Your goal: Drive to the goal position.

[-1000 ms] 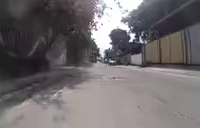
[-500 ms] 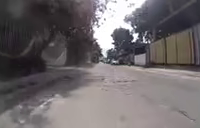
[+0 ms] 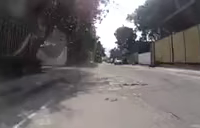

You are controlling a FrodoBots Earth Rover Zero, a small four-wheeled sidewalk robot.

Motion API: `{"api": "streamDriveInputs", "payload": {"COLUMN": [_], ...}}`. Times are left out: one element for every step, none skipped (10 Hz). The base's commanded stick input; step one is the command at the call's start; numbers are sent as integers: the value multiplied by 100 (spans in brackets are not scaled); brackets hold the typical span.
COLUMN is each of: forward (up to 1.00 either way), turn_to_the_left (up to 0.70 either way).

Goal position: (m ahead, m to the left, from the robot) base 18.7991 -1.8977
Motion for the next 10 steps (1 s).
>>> {"api": "streamDriveInputs", "payload": {"forward": [100, 100, 100, 100, 100, 100, 100, 100, 100, 100], "turn_to_the_left": [-4, -11, -38, -39, -39, -25, -3, -3, -3, -3]}}
